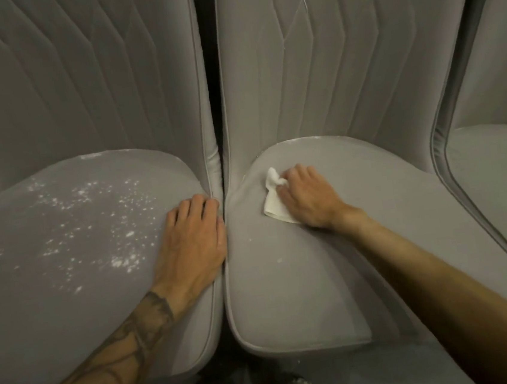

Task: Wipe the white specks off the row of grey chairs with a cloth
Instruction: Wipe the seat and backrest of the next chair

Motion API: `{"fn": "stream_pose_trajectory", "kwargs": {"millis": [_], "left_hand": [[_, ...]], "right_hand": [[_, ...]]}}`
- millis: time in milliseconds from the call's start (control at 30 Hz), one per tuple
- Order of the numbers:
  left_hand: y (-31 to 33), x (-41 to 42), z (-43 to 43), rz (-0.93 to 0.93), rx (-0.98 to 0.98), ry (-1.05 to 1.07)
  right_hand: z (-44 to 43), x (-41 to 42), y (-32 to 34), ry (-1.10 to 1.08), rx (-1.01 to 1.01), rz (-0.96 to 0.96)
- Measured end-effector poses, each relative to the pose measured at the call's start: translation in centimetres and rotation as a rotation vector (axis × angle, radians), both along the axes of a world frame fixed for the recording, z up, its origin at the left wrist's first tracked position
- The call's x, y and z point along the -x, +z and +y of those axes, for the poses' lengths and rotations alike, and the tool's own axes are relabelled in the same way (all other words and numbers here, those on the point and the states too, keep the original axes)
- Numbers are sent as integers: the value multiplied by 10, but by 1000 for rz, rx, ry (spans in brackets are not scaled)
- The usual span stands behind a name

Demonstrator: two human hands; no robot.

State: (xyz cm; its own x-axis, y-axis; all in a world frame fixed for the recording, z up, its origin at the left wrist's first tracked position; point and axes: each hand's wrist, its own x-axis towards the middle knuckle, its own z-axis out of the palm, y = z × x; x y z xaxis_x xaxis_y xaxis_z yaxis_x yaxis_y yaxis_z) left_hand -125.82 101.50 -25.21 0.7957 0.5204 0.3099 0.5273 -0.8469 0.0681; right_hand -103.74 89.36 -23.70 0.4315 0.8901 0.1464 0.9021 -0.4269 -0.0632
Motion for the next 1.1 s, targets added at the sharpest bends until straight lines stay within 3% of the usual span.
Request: {"fn": "stream_pose_trajectory", "kwargs": {"millis": [67, 233, 433, 500, 567, 633, 700, 833, 1000, 1100], "left_hand": [[-1, 0, 0, -3, -1, 1], [-3, 1, 3, -16, 20, -22], [-7, 2, 4, -48, -17, -14], [-10, 1, 6, -62, -24, -13], [-11, -1, 7, -62, -26, -9], [-11, -1, 6, -54, -25, 2], [-10, 0, 6, -43, -35, 0], [-7, 1, 4, -32, -33, -14], [-5, -1, 5, 3, -21, -12], [-4, 4, 0, -2, 1, -28]], "right_hand": [[8, 16, -1, -20, -4, -13], [-25, 97, -12, 415, -100, 94], [-8, 39, 3, 91, 2, -6], [-15, 71, -3, 189, -52, 7], [-42, 118, -9, 371, -118, 137], [-65, 141, -7, 501, -71, 231], [-66, 130, -2, 463, -64, 209], [-43, 94, 9, 136, -63, 32], [-80, 159, -7, 370, -94, 118], [-90, 171, 1, 347, -53, 153]]}}
